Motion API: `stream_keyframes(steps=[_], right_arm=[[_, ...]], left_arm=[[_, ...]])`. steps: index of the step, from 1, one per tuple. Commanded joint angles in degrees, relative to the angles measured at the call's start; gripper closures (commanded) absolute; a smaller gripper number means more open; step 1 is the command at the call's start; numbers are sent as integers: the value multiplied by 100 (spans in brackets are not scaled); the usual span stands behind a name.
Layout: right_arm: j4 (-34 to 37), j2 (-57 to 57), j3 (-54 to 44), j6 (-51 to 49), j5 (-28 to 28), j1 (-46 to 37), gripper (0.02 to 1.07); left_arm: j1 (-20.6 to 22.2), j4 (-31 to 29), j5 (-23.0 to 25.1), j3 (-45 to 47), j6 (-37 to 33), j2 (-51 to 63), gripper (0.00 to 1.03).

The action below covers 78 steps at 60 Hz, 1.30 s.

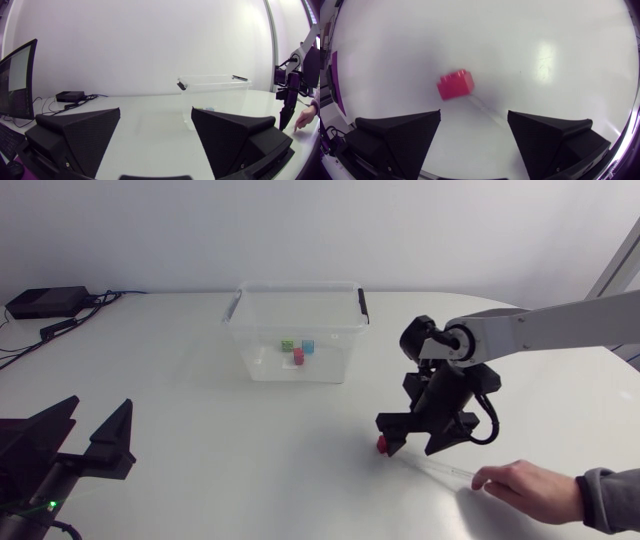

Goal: Place the duplo bricks in the container

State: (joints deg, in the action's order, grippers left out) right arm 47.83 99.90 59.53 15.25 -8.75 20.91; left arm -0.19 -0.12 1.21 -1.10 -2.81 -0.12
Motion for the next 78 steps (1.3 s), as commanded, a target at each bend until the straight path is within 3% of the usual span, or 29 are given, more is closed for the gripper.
stream_keyframes(steps=[1, 20, 28, 33, 44, 49, 51, 54, 55, 57, 60, 74, 76, 78], right_arm=[[95, 311, 33, 145, 32, 63, 13], [42, 619, 525, 101, 49, 80, 9], [15, 504, 709, -83, 383, 318, 8], [-292, 627, 701, -364, 744, 467, 8], [-837, 1041, 639, -760, 937, 634, 9], [-951, 1049, 542, -918, 928, 731, 18], [-1083, 1023, 437, -988, 928, 783, 25], [-1426, 909, 235, -1129, 928, 827, 45], [-1619, 856, 138, -1226, 919, 827, 60], [-1778, 794, 41, -1393, 875, 836, 73], [-1839, 742, -55, -1428, 849, 836, 82], [-1892, 610, -196, -1419, 770, 863, 79], [-1848, 610, -170, -1384, 752, 854, 59], [-1786, 610, -152, -1278, 752, 854, 27]], left_arm=[[1, 21, 37, 102, -36, -58, 4], [1, 21, 37, 102, -36, -58, 4], [1, 21, 28, 102, -36, -58, 4], [1, 21, 37, 102, -36, -58, 4], [1, 21, 37, 102, -36, -58, 4], [1, 21, 37, 102, -36, -58, 4], [1, 21, 37, 102, -36, -58, 4], [1, 21, 37, 102, -36, -58, 4], [1, 21, 37, 102, -36, -58, 4], [1, 21, 37, 102, -36, -58, 4], [1, 21, 28, 102, -36, -58, 4], [1, 21, 37, 102, -36, -58, 4], [1, 21, 37, 102, -36, -58, 4], [1, 21, 37, 102, -36, -58, 4]])
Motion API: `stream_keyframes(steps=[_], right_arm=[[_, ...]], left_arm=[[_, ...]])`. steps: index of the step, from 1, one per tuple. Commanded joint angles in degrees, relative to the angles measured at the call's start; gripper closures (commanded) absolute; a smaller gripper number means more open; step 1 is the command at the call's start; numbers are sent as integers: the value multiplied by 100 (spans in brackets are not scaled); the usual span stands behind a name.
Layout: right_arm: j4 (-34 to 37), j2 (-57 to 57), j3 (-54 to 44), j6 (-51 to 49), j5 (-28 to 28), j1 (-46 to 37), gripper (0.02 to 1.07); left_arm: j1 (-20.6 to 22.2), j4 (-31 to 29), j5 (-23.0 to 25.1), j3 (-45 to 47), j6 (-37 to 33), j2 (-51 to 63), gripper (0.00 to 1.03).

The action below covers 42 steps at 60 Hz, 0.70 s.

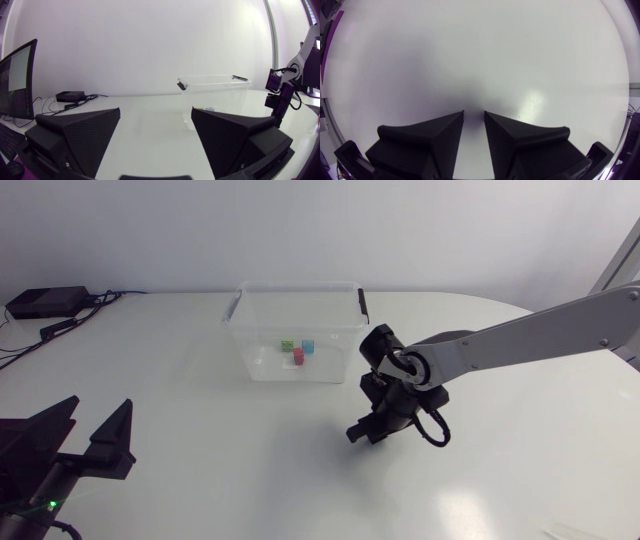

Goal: Place the duplo bricks in the container

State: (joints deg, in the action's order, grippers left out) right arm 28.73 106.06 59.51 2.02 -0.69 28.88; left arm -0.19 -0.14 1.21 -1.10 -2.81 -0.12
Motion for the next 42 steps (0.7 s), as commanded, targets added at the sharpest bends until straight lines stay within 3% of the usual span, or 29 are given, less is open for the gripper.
stream_keyframes(steps=[1, 3, 20, 33, 42], right_arm=[[150, 2, -150, 105, -54, 47, 14], [221, 2, -123, 141, -54, 56, 5], [783, -1307, -572, -378, -142, 311, 6], [1495, -1896, -536, -360, -309, 1067, 6], [1530, -1905, -633, -290, -634, 1664, 6]], left_arm=[[1, 23, 37, 102, -36, -58, 4], [1, 23, 37, 102, -36, -58, 4], [1, 23, 37, 102, -36, -58, 4], [1, 23, 37, 102, -36, -58, 4], [1, 23, 37, 102, -36, -58, 4]])
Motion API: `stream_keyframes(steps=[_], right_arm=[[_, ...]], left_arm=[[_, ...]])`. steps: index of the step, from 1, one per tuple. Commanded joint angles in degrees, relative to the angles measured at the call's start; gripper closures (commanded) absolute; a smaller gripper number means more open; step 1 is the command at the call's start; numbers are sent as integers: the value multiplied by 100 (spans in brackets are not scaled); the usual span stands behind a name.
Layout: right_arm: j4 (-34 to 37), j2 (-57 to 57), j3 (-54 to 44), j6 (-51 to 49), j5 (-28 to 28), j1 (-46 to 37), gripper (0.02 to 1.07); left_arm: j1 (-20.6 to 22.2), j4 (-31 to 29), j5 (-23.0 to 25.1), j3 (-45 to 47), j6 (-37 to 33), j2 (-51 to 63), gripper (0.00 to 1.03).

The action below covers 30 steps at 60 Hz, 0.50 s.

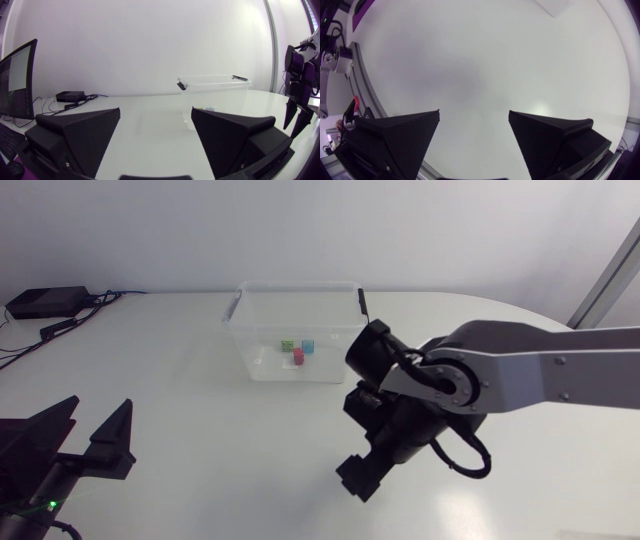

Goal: Place the duplo bricks in the container

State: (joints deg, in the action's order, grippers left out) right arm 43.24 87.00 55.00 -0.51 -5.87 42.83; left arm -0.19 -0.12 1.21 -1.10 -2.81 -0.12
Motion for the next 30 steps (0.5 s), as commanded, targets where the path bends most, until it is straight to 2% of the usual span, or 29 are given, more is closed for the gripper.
stream_keyframes(steps=[1, 12, 30], right_arm=[[79, 10, -192, -37, -134, 305, 6], [202, 159, -218, -98, -107, 560, 6], [536, -157, -543, -898, -310, 648, 6]], left_arm=[[1, 21, 37, 102, -36, -58, 4], [1, 21, 37, 102, -36, -58, 4], [1, 21, 28, 102, -36, -58, 4]])
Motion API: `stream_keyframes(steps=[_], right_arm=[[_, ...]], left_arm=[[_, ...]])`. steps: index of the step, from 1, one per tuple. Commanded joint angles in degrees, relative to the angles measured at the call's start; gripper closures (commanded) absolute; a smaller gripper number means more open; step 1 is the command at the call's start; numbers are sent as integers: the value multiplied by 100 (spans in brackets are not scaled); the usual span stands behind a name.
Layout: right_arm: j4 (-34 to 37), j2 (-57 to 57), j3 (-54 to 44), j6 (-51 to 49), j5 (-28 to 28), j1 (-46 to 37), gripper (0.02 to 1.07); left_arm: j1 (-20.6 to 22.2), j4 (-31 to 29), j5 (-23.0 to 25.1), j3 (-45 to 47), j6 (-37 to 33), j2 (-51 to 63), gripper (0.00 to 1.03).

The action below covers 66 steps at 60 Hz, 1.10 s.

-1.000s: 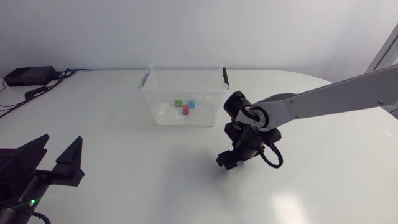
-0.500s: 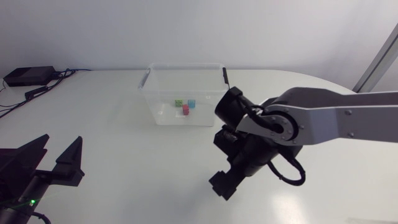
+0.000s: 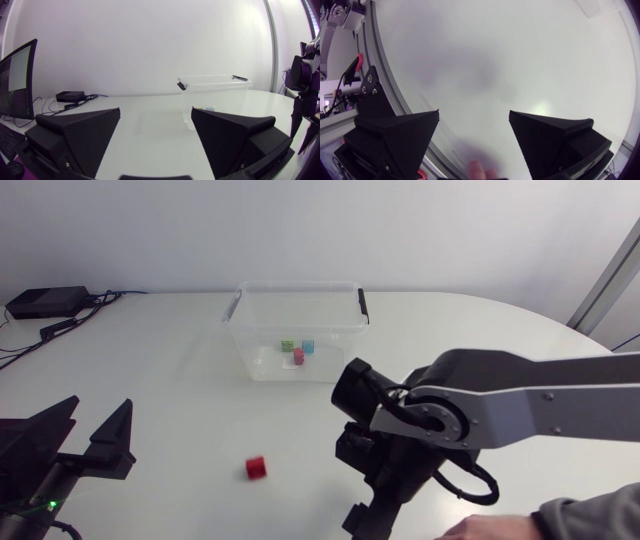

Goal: Place the duplo bricks in the container

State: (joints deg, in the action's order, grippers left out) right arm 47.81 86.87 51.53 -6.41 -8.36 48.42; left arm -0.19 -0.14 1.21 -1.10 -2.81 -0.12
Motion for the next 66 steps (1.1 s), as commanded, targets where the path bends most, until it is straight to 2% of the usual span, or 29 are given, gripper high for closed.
stream_keyframes(steps=[1, 7, 21, 36, 46, 66], right_arm=[[79, -144, -187, -334, -69, 88, 6], [0, -56, -38, -598, -122, 9, 6], [53, 770, 1211, -1547, -403, -738, 6], [255, 1148, 2283, -1398, -535, -1547, 6], [176, 1227, 2634, -1442, -1265, -1511, 6], [202, 1974, 3408, -1433, -1335, -1151, 6]], left_arm=[[1, 23, 37, 102, -36, -58, 4], [1, 23, 28, 102, -36, -58, 4], [1, 23, 37, 102, -36, -58, 4], [1, 23, 37, 102, -36, -58, 4], [1, 23, 37, 102, -36, -58, 4], [1, 23, 37, 102, -36, -58, 4]])
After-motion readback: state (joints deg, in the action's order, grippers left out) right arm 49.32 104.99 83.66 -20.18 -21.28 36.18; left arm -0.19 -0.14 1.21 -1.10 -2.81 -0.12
